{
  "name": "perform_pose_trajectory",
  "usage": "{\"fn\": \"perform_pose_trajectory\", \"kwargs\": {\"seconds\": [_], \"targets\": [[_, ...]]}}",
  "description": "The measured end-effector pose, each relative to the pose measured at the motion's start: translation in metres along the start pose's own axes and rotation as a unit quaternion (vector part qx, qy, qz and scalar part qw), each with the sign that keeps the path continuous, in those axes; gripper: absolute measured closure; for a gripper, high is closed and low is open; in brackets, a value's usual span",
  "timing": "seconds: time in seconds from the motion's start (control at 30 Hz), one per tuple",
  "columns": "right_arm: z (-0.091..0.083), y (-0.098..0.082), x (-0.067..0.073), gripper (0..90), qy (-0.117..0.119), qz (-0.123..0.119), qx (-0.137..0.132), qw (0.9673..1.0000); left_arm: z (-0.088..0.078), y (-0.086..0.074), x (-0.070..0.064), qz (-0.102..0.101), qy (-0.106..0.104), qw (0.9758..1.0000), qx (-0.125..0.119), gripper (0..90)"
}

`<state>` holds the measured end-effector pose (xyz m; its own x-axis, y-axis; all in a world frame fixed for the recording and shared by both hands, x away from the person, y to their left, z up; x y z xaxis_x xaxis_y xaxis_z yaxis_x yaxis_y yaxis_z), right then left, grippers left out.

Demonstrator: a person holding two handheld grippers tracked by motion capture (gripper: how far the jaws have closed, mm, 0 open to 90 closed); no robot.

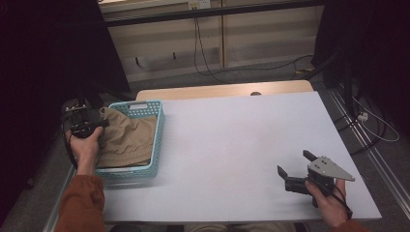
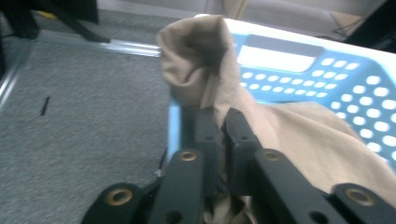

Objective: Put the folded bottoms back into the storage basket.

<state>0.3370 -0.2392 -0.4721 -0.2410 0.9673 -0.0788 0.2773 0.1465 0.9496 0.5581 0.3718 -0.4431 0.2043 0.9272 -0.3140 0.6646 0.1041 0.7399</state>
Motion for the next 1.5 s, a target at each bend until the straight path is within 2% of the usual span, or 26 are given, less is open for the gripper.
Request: {"fn": "perform_pose_trajectory", "kwargs": {"seconds": [0.07, 0.17, 0.27, 0.3, 0.43, 0.5, 0.53, 0.57, 0.63, 0.67, 0.7, 0.73, 0.77, 0.8, 0.83, 0.87, 0.9, 1.0, 1.07, 1.13, 1.17, 1.27, 1.37, 1.4, 1.43, 1.5], "targets": [[0.000, 0.000, 0.000, 1.4, 0.000, 0.000, 0.000, 1.0000, 0.006, 0.002, 0.001, -0.013, 0.009, 0.9999, -0.002, 88.1], [0.000, 0.000, 0.000, 1.4, -0.001, 0.000, 0.000, 1.0000, 0.012, 0.004, 0.000, -0.013, 0.027, 0.9995, 0.009, 88.5], [0.000, 0.000, -0.001, 1.4, -0.001, 0.001, 0.001, 1.0000, 0.016, 0.007, -0.002, -0.004, 0.029, 0.9994, 0.016, 88.6], [0.000, 0.000, -0.001, 1.4, -0.001, 0.001, 0.001, 1.0000, 0.016, 0.007, -0.002, 0.006, 0.032, 0.9992, 0.024, 88.6], [-0.001, -0.001, -0.001, 1.4, 0.001, 0.003, 0.000, 1.0000, 0.022, 0.008, -0.001, -0.010, 0.033, 0.9992, 0.020, 88.7], [-0.001, -0.001, -0.001, 1.4, 0.000, 0.003, 0.000, 1.0000, 0.027, 0.005, 0.000, -0.004, 0.037, 0.9989, 0.027, 88.7], [-0.001, -0.001, -0.001, 1.4, 0.000, 0.004, 0.000, 1.0000, 0.026, 0.003, 0.002, 0.008, 0.038, 0.9984, 0.041, 88.7], [-0.001, -0.001, -0.001, 1.4, 0.000, 0.004, 0.000, 1.0000, 0.029, 0.002, 0.001, -0.006, 0.040, 0.9987, 0.031, 88.7], [-0.001, -0.001, -0.001, 1.4, 0.001, 0.003, 0.000, 1.0000, 0.031, 0.001, 0.002, -0.002, 0.041, 0.9984, 0.039, 88.7], [-0.001, -0.001, -0.001, 1.4, 0.000, 0.003, 0.000, 1.0000, 0.029, 0.000, 0.003, 0.013, 0.039, 0.9977, 0.053, 88.8], [-0.001, -0.001, -0.001, 1.4, 0.000, 0.003, 0.001, 1.0000, 0.031, 0.000, 0.001, 0.006, 0.041, 0.9980, 0.048, 88.8], [-0.001, -0.001, -0.001, 1.3, 0.000, 0.003, 0.001, 1.0000, 0.030, -0.002, 0.002, 0.023, 0.035, 0.9967, 0.070, 88.7], [-0.001, -0.001, -0.001, 1.3, 0.000, 0.002, 0.001, 1.0000, 0.033, -0.004, 0.001, 0.025, 0.034, 0.9960, 0.078, 88.8], [-0.001, -0.001, -0.001, 1.4, 0.000, 0.002, 0.001, 1.0000, 0.035, -0.004, -0.001, 0.019, 0.039, 0.9966, 0.071, 88.8], [-0.001, -0.001, -0.001, 1.3, -0.001, 0.003, 0.001, 1.0000, 0.035, -0.004, -0.001, 0.025, 0.038, 0.9959, 0.078, 88.8], [-0.001, -0.001, -0.001, 1.3, 0.000, 0.003, 0.001, 1.0000, 0.037, -0.005, -0.003, 0.020, 0.038, 0.9962, 0.076, 88.8], [-0.001, -0.001, -0.001, 1.3, -0.001, 0.003, 0.001, 1.0000, 0.036, -0.006, -0.002, 0.027, 0.036, 0.9952, 0.087, 88.8], [-0.001, -0.001, -0.002, 1.3, -0.001, 0.003, 0.001, 1.0000, 0.037, -0.008, -0.003, 0.008, 0.029, 0.9951, 0.094, 88.6], [-0.002, -0.001, -0.002, 1.3, -0.002, 0.003, 0.001, 1.0000, 0.035, -0.008, -0.002, 0.010, 0.025, 0.9947, 0.099, 88.4], [-0.002, -0.002, -0.002, 1.4, -0.002, 0.003, 0.001, 1.0000, 0.035, -0.008, -0.002, -0.002, 0.017, 0.9956, 0.092, 88.2], [-0.002, -0.002, -0.002, 1.4, -0.002, 0.003, 0.001, 1.0000, 0.033, -0.008, -0.002, 0.008, 0.014, 0.9955, 0.094, 87.8], [-0.002, -0.001, -0.002, 1.3, -0.002, 0.005, 0.001, 1.0000, 0.030, -0.006, -0.002, 0.011, 0.004, 0.9968, 0.080, 82.8], [-0.001, -0.002, -0.002, 1.3, -0.002, 0.003, 0.001, 1.0000, 0.027, -0.002, -0.003, 0.004, -0.002, 0.9985, 0.054, 75.0], [-0.001, -0.002, -0.002, 1.3, -0.002, 0.004, 0.001, 1.0000, 0.026, -0.002, -0.003, 0.005, -0.003, 0.9986, 0.053, 73.8], [-0.001, -0.002, -0.003, 1.3, -0.002, 0.005, 0.000, 1.0000, 0.024, -0.002, -0.003, 0.016, -0.004, 0.9983, 0.055, 73.3], [-0.002, -0.002, -0.004, 1.3, -0.003, 0.007, 0.000, 1.0000, 0.024, -0.001, -0.005, 0.016, -0.004, 0.9990, 0.041, 69.9]]}}
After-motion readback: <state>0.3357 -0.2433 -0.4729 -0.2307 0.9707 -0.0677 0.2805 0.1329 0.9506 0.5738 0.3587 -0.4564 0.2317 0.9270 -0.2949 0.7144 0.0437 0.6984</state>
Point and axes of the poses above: each handheld gripper's, and its own axes: z roughly forward along the jaws, y roughly out of its top, x roughly to its left, the point moved 8 cm from there along z, roughly forward along the jaws, and after that the axes turned 8 degrees about -y, right-handed, at the moved point
